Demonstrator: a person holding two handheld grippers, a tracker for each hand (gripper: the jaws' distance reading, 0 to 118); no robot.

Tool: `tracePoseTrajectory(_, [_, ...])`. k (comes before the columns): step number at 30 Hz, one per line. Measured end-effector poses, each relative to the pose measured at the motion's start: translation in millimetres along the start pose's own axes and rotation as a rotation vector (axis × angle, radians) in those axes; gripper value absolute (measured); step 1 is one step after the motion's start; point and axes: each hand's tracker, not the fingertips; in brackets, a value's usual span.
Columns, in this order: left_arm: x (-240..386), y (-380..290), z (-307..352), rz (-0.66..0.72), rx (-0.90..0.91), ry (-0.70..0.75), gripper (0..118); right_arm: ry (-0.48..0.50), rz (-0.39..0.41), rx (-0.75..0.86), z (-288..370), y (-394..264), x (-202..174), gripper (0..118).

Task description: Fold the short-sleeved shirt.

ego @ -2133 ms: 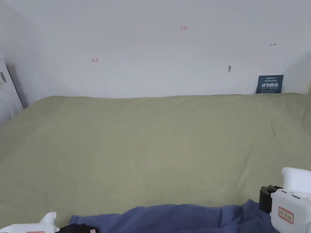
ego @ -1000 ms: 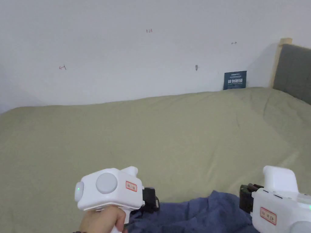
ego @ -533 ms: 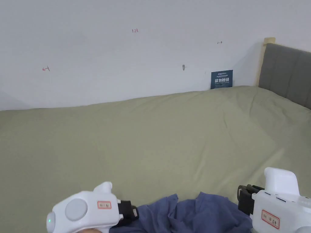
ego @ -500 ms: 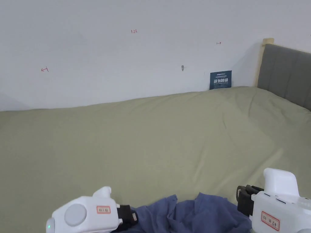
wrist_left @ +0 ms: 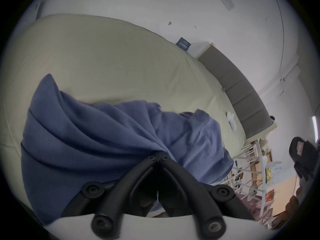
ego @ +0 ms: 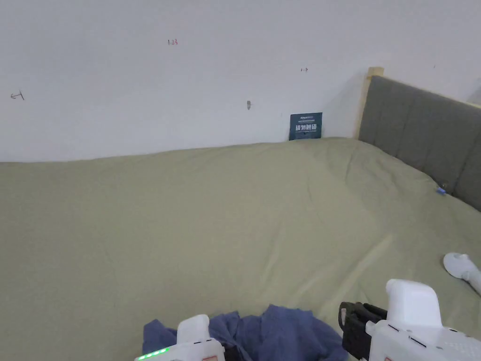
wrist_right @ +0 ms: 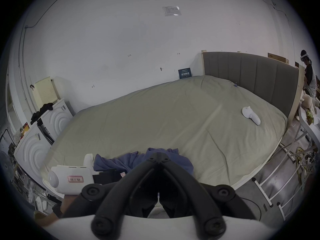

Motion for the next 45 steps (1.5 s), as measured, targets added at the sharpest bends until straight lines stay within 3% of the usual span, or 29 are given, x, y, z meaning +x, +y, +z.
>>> tracePoseTrajectory(6, [5.8,-14.7,-17.6,0.002,-0.057,-0.051,0,-0.018,-0.011,-0.016,-3.1,-1.5,0.3,2])
tracePoseTrajectory(9, [-12.3,-0.7,10.7,0.036,-0.027,-0.084,0,-0.007,0.004,-0.01,-1.4,-0.7,-3.0,2])
tracePoseTrajectory(15, [-83.7,29.9,87.2,0.036,0.107,0.048,7,0.007,0.001,-0.002,-4.8,2.3,-9.1,2])
tracePoseTrajectory(18, [-120.1,33.1,99.3,0.097,0.041,0.02,16,0.021,0.001,-0.007,-8.6,3.3,-13.7,2])
tracePoseTrajectory(24, [-145.9,19.5,74.6,0.191,-0.067,-0.136,66,0.047,0.002,-0.011,-8.3,3.3,-21.1,2])
tracePoseTrajectory(25, [-146.9,15.4,67.5,0.197,-0.066,-0.153,67,0.05,0.006,-0.011,-6.8,3.5,-22.5,2])
tracePoseTrajectory(30, [-157.9,8.5,75.5,0.305,0.01,-0.176,66,0.056,0.017,-0.004,1.8,5.3,-23.0,2])
tracePoseTrajectory(33, [-158.1,7.4,97.6,0.281,0.046,-0.117,67,0.059,0.017,-0.003,5.9,7.0,-19.9,2])
tracePoseTrajectory(38, [-175.1,0.6,87.8,0.282,-0.058,-0.036,67,0.051,0.001,0.002,5.5,8.3,-16.1,2])
tracePoseTrajectory(42, [-176.5,1.6,80.8,0.325,0.012,-0.146,68,0.062,-0.006,-0.004,3.3,6.0,-19.8,2])
tracePoseTrajectory(45, [-181.2,4.6,73.9,0.44,0.001,-0.246,60,0.074,-0.01,-0.02,-0.8,2.2,-24.5,2])
